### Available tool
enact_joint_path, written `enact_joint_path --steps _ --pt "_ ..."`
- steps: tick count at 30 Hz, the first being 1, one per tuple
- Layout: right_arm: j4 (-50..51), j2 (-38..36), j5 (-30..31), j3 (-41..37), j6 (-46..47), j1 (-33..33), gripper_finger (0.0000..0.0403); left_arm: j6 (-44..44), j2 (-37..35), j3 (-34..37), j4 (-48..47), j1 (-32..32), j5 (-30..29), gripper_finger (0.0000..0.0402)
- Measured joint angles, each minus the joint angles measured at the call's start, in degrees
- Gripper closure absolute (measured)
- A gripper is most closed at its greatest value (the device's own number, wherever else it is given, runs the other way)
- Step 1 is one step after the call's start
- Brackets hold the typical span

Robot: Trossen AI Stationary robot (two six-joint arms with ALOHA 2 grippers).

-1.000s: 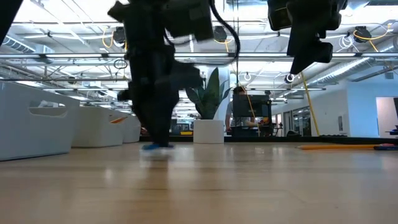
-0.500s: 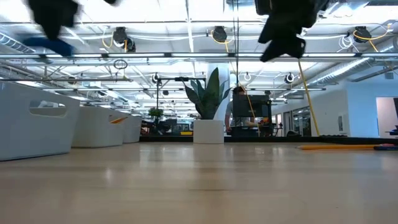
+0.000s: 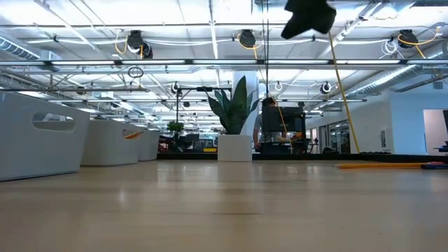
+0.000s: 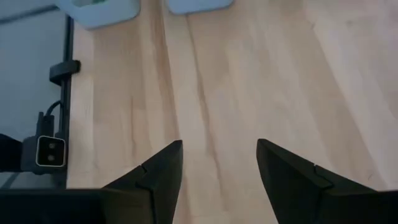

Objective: Sort crayons/erasers/pens/pencils in bins
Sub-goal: Put the blue eraser into the bottom, then put the purple eraser into the bottom

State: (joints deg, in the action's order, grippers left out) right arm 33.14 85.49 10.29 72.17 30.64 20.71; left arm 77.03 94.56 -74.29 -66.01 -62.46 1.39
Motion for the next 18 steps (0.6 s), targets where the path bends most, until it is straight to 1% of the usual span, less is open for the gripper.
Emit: enact_joint_path --steps 4,8,10,12,14,16,18 --pt "7.5 8.9 1.6 11.1 6.7 3.8 0.0207 0.7 0.4 7.9 5.7 -3.2 -0.1 0.0348" --pt "13.3 16.4 1.5 21.2 12.3 6.7 0.0207 0.7 0.3 14.4 12.1 -3.8 -1.0 0.0348" --pt "15.7 18.9 1.5 24.4 15.1 7.9 0.0206 0.7 0.3 17.2 15.1 -3.6 -1.5 0.0341" --pt "17.1 20.3 1.4 25.6 18.4 9.0 0.0206 -0.1 0.3 19.0 17.1 -3.3 -1.4 0.0324" --pt "18.4 20.8 0.0 25.6 21.9 9.9 0.0206 -0.6 0.2 19.7 17.6 -3.1 -1.4 0.0296" --pt "20.6 21.0 -1.6 25.6 25.7 10.8 0.0207 -0.8 0.2 19.7 17.5 -3.1 -1.3 0.0259" --pt "21.7 21.0 -4.6 25.6 30.1 11.6 0.0207 -2.3 0.2 18.9 17.5 -3.1 0.4 0.0219"
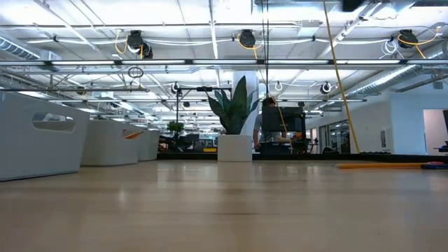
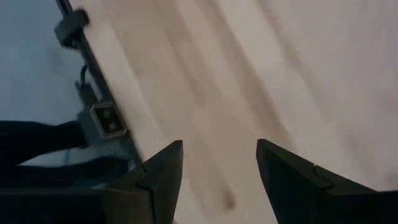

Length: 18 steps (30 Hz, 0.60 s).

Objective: Sort crayons/erasers/pens/pencils in bins
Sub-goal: Put the purple eraser into the bottom

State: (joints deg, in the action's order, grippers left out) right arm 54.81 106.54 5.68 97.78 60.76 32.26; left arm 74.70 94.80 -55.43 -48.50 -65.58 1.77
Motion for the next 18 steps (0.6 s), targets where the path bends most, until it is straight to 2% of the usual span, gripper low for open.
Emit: enact_joint_path --steps 5,9,11,14,18 --pt "8.5 0.0 -5.9 0.0 11.3 2.6 0.0223 -1.6 -0.6 -5.7 -3.3 0.0 6.9 0.0147" --pt "24.6 0.0 -8.7 -0.9 24.4 5.7 0.0235 -4.6 -1.6 -14.0 -10.6 0.5 8.4 0.0128" --pt "29.4 -0.3 -11.6 -2.6 28.1 7.1 0.0234 -6.6 -2.3 -18.1 -13.7 1.3 8.0 0.0127" --pt "28.7 -1.8 -18.7 -8.5 30.0 8.3 0.0225 -8.1 -4.2 -22.7 -15.9 3.7 1.6 0.0129" --pt "17.4 -6.2 -21.0 -20.0 34.5 9.6 0.0209 -9.3 -8.0 -24.8 -13.0 8.2 -12.6 0.0139"
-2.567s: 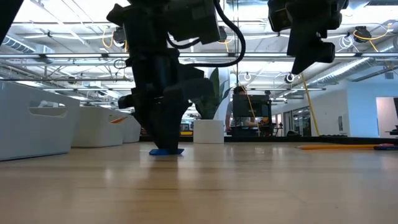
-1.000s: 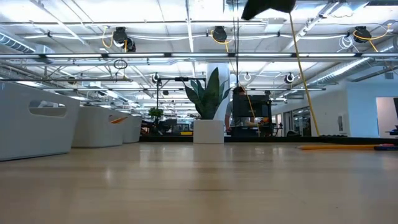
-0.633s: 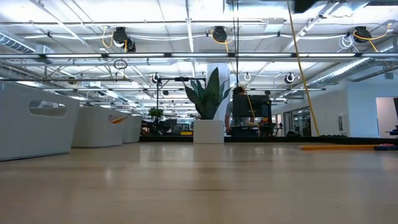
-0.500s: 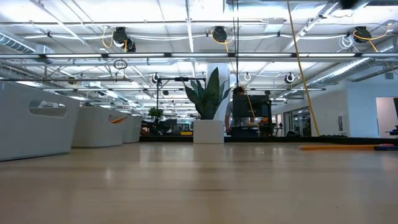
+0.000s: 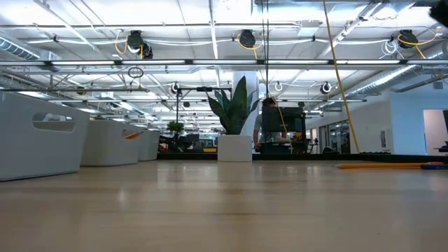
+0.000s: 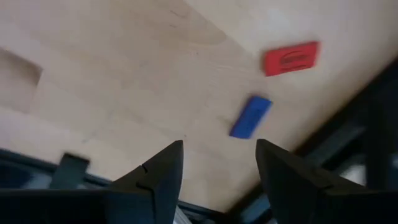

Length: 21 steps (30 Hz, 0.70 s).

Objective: Sort crayons/erasers/pens/pencils in bins
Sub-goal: Put the purple eraser into the bottom

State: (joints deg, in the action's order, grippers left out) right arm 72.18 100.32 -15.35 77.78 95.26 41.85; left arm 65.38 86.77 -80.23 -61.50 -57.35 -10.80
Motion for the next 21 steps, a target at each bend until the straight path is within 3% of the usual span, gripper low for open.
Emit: enact_joint_path --steps 4,8,13,21 --pt "-12.8 -6.8 -1.3 -11.7 9.4 2.2 0.0203 -3.3 -3.1 0.0 6.2 4.6 -10.7 0.0146" --pt "-23.0 -12.4 -0.9 -21.4 17.8 4.8 0.0202 -9.2 -3.9 0.0 12.5 8.3 -16.7 0.0146" --pt "-29.1 -14.5 0.2 -30.1 23.6 7.4 0.0202 -11.8 -3.6 0.0 15.9 12.8 -17.2 0.0146" --pt "-37.8 -14.8 0.2 -36.3 26.0 7.9 0.0209 -12.2 -3.5 0.0 15.3 16.5 -15.6 0.0147"
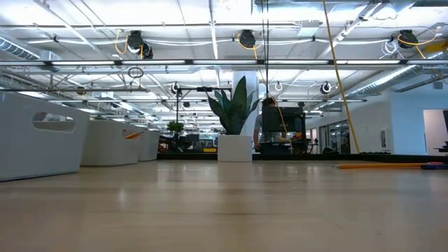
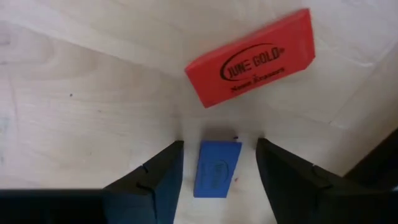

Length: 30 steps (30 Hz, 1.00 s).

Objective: Sort crayons/erasers/pens/pencils in bins
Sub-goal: Put the purple eraser into the bottom

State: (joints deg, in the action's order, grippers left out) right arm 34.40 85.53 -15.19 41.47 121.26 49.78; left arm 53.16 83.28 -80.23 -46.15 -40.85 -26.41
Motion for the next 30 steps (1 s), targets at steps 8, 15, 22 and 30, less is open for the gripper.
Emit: enact_joint_path --steps 8,15,22,30 --pt "-0.8 0.1 -0.4 -0.8 4.0 0.2 0.0283 6.1 -2.6 1.1 -7.8 -0.4 -9.5 0.0147" --pt "-1.0 0.1 -0.1 -0.4 4.5 0.2 0.0343 11.7 -13.5 17.3 7.0 -3.8 -12.0 0.0147" --pt "6.6 0.3 8.8 11.9 0.3 -2.5 0.0348 6.8 -15.0 33.0 41.0 -2.1 -9.7 0.0147" --pt "2.7 0.4 37.5 28.3 -25.2 -10.9 0.0348 -3.3 -5.6 35.3 66.5 6.6 7.4 0.0146"
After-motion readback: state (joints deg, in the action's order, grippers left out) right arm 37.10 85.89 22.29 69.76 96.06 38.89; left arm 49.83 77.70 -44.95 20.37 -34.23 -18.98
